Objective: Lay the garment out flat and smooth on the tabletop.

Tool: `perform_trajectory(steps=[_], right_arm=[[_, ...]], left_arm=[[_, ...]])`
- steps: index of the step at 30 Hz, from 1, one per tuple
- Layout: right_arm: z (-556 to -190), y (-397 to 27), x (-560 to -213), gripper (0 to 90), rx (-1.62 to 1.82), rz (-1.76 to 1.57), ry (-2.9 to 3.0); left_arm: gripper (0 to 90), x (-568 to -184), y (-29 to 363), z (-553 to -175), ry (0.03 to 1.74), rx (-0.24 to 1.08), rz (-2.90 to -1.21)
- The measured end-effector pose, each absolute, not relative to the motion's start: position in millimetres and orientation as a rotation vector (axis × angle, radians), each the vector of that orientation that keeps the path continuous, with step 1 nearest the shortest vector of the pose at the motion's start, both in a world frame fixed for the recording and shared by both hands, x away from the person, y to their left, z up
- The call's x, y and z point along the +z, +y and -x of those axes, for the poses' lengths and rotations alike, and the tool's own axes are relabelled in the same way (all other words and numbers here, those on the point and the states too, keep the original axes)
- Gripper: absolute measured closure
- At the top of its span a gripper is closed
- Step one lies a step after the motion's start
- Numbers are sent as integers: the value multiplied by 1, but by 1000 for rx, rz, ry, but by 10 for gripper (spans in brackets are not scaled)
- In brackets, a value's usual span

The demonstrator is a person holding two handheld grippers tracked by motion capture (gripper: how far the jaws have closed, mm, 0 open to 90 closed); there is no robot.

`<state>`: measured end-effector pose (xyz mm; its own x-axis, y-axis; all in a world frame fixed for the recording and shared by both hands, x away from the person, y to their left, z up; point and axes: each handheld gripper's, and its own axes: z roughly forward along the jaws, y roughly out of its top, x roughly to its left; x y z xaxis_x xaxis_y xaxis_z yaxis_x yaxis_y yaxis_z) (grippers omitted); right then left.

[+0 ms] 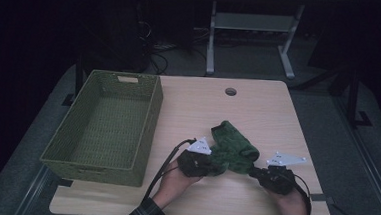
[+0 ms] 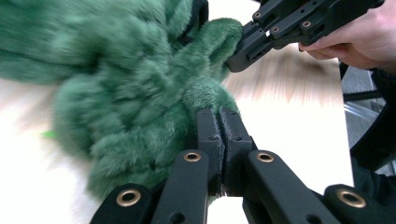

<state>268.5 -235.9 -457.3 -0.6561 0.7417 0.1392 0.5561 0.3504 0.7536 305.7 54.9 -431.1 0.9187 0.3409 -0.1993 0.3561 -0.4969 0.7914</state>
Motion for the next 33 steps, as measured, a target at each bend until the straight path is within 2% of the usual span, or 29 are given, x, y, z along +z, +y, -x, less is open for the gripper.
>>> perform_trajectory(steps=[6, 12, 20, 24, 27, 30, 33], right_arm=[[-265, -249, -452, 848, 1162, -1176, 2350], [-259, -264, -450, 849, 1133, -1207, 2323], [-252, -270, -458, 851, 1078, -1251, 2358], [-252, -268, -461, 846, 1063, -1250, 2368], [-253, -272, -460, 813, 1083, -1263, 2351], [-252, -275, -458, 710, 1107, -1273, 2324], [-250, -278, -451, 660, 1121, -1266, 2270]], left_arm=[[884, -420, 83, -309, 547, 26, -2099], [885, -427, 105, -309, 610, 36, -2091], [883, -449, 113, -309, 687, 21, -2135], [837, -451, 113, -309, 709, 53, -2140], [785, -443, 116, -308, 717, 71, -2116], [742, -433, 118, -306, 712, 99, -2097], [728, -423, 119, -303, 696, 111, -2075]])
